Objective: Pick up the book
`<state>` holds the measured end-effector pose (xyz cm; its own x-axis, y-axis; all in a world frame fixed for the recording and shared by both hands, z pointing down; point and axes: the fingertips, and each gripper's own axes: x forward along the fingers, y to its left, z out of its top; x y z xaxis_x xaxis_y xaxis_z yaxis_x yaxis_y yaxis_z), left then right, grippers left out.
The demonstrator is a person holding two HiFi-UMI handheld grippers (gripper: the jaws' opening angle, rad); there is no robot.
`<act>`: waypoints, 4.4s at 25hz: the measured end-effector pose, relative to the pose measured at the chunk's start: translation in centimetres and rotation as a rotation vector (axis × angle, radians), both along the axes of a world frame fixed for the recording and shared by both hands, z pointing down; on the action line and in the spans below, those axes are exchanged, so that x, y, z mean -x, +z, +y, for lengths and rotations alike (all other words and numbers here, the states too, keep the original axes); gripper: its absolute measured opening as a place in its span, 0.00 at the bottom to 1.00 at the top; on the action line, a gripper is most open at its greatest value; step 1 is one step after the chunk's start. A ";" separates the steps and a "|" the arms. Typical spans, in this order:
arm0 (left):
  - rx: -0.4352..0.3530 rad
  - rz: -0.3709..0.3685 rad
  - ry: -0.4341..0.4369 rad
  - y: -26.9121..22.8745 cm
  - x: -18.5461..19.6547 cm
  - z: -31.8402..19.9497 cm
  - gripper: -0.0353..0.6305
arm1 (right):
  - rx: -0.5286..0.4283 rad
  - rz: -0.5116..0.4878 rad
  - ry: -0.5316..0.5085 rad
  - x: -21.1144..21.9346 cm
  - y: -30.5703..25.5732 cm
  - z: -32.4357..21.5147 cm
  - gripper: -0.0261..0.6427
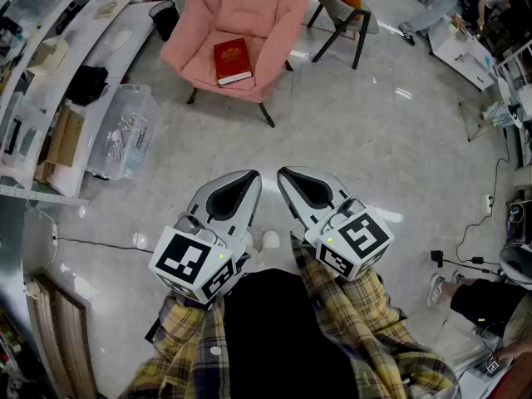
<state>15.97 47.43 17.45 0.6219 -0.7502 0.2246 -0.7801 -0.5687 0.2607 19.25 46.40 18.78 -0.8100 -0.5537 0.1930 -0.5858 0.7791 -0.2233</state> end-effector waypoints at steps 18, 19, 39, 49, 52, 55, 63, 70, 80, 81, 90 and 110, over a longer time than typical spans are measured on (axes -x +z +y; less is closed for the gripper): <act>-0.005 0.021 -0.048 0.1 0.8 0.4 0.06 | -0.013 -0.006 -0.028 0.2 -0.1 1.1 0.07; -0.004 0.022 -0.055 0.1 0.8 0.4 0.06 | -0.007 -0.008 -0.037 0.3 -0.1 1.3 0.06; 0.007 0.037 -0.230 1.5 10.0 -3.2 0.06 | 0.049 -0.015 -0.114 5.5 1.8 -1.8 0.07; 0.028 0.040 -0.194 1.5 17.8 -12.8 0.06 | 0.064 0.001 -0.062 12.6 1.8 -11.0 0.07; 0.033 0.041 -0.173 1.6 20.1 -15.0 0.06 | 0.064 -0.004 -0.034 14.8 1.6 -13.6 0.07; 0.045 0.042 -0.142 1.7 22.0 -17.0 0.06 | 0.074 -0.003 -0.005 16.8 1.8 -15.8 0.06; 0.085 0.043 -0.062 3.5 24.4 -20.4 0.06 | 0.120 0.006 0.072 19.5 3.7 -19.3 0.07; 0.124 0.053 -0.048 5.0 24.9 -24.3 0.06 | 0.159 0.022 0.099 19.3 5.0 -22.8 0.07; 0.098 0.072 -0.085 4.1 24.4 -34.4 0.06 | 0.123 0.024 0.056 19.0 3.9 -33.3 0.06; 0.091 0.076 -0.089 3.9 24.1 -35.6 0.06 | 0.118 0.025 0.052 18.8 3.7 -34.5 0.07; 0.071 0.070 -0.109 2.8 21.7 -43.5 0.06 | 0.094 0.019 0.047 15.5 2.8 -42.5 0.07; 0.136 0.088 0.011 5.2 23.7 -53.9 0.06 | 0.160 0.005 0.180 17.1 5.2 -51.6 0.07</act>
<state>-7.77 -6.51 22.61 0.6513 -0.7101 0.2678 -0.7452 -0.5317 0.4025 2.10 -5.24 23.94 -0.6994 -0.6515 0.2938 -0.7138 0.6166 -0.3320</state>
